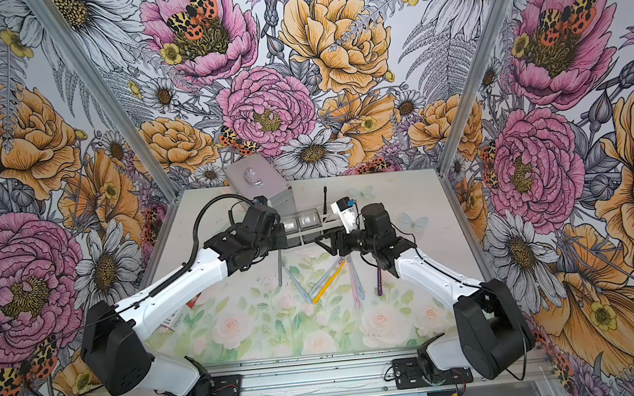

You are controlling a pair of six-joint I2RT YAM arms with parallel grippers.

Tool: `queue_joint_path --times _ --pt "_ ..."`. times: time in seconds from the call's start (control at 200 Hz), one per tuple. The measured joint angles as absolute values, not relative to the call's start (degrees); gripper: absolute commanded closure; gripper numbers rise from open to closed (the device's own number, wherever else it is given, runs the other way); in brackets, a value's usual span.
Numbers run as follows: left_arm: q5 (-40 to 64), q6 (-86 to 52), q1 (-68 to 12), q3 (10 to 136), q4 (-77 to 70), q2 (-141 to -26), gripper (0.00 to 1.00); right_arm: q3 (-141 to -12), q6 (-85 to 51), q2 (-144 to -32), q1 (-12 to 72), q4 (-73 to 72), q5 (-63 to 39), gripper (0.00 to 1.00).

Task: Place the toothbrush into the toothbrush holder
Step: Pick up the toothbrush from the center of the board.

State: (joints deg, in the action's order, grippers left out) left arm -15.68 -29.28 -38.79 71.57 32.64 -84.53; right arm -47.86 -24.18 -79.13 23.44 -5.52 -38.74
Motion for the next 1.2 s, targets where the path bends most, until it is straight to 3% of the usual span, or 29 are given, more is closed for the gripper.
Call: queue_joint_path --times 0.731,1.051,1.201 --pt "-14.3 -26.1 -43.5 74.4 30.5 -82.2 1.0 -56.4 -25.9 -85.8 34.2 -8.7 -41.1 0.38" --pt "-14.3 -26.4 -43.5 74.4 29.6 -80.6 1.0 -57.2 -26.6 -86.5 34.6 -10.0 -37.3 0.56" --pt "-14.2 -27.2 -42.8 74.1 28.6 -79.4 1.0 -57.8 -27.8 -88.2 34.6 -12.8 -36.5 0.57"
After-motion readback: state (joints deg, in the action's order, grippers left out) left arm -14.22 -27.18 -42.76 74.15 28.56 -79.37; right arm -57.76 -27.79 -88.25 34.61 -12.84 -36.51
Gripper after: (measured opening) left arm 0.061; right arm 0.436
